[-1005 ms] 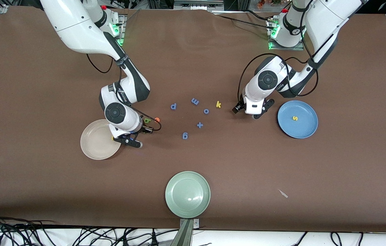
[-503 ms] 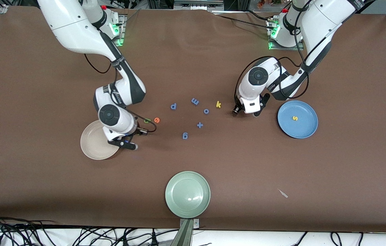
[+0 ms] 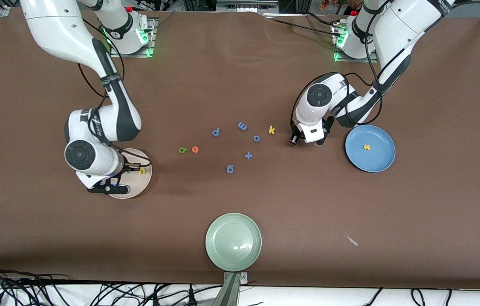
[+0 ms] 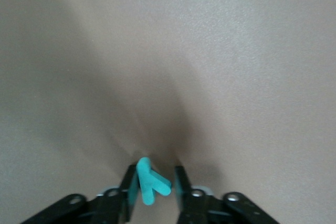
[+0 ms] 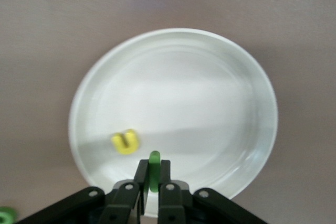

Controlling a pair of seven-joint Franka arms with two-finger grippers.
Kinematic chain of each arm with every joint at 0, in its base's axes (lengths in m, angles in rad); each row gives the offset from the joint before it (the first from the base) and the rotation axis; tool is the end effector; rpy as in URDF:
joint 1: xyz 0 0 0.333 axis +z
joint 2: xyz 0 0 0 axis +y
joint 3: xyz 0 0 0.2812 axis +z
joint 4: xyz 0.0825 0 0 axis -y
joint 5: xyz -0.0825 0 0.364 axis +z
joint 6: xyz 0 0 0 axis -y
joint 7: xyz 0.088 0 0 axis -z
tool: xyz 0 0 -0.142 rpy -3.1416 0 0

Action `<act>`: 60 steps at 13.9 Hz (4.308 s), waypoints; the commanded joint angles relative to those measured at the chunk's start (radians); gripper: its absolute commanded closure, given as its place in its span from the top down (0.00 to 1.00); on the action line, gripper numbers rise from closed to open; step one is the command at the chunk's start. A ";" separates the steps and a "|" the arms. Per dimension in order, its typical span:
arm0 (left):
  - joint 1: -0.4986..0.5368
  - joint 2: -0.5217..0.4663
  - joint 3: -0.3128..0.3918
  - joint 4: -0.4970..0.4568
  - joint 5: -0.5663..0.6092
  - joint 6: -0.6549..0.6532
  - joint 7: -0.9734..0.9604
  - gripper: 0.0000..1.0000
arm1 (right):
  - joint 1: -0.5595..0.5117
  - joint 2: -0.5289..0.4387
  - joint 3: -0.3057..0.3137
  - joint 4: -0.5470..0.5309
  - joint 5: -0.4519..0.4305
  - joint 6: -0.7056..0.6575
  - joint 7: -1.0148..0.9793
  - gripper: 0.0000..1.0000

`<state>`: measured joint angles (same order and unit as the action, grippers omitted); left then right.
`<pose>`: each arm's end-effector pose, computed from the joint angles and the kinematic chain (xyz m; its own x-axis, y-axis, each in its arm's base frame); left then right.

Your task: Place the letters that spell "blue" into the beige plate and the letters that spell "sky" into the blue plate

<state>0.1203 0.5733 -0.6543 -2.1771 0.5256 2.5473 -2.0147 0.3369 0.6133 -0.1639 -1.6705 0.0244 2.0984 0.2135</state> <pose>0.4372 -0.2894 0.1249 0.4495 0.8918 -0.0520 0.8916 -0.4515 -0.0356 0.6096 0.1132 0.1884 0.9868 -0.0420 -0.1563 -0.0247 -0.9935 0.1111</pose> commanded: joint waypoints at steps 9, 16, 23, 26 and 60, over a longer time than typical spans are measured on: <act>0.149 -0.076 -0.039 0.043 0.022 -0.181 0.131 0.02 | 0.014 -0.018 0.145 -0.028 0.140 0.011 0.326 0.67; 0.535 -0.076 -0.214 0.023 0.042 -0.291 0.491 0.04 | 0.016 -0.084 0.236 -0.303 0.137 0.326 0.494 0.67; 0.608 -0.075 -0.215 -0.043 0.129 -0.251 0.580 0.55 | 0.059 -0.086 0.257 -0.348 0.134 0.399 0.549 0.65; 0.608 -0.076 -0.254 -0.029 0.111 -0.262 0.596 0.67 | 0.059 -0.084 0.256 -0.362 0.123 0.423 0.547 0.60; 0.116 0.174 -0.283 0.085 0.396 -0.116 0.889 0.57 | 0.074 -0.096 0.047 -0.131 0.101 0.049 0.224 0.56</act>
<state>0.2544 0.7301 -0.9387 -2.1169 0.9090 2.4356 -1.1414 0.3782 0.5167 -0.1336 -1.8161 0.1195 2.1519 0.3540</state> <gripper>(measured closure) 0.423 0.436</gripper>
